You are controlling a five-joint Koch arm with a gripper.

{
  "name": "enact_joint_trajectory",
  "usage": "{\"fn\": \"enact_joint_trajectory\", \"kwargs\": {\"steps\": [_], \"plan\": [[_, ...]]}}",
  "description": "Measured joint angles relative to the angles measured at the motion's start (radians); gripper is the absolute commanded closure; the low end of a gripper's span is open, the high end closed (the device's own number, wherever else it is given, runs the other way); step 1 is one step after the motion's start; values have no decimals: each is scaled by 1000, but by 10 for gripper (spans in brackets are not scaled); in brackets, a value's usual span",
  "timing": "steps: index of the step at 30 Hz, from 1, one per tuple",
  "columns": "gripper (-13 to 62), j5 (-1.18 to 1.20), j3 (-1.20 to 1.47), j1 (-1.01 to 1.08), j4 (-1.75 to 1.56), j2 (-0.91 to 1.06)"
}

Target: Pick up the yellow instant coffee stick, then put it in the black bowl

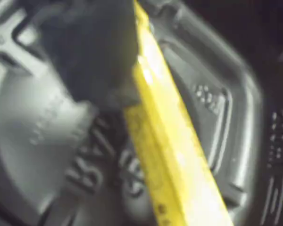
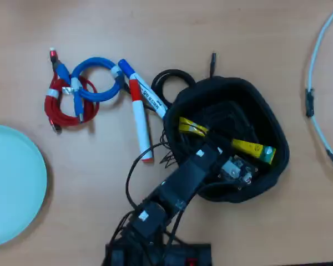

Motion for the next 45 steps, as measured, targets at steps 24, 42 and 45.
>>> {"fn": "enact_joint_trajectory", "kwargs": {"steps": [24, 42, 45], "plan": [[120, 0, 201, -267, 26, 436], [119, 236, 939, -594, -459, 669], [120, 273, 1026, -597, -603, 669]]}}
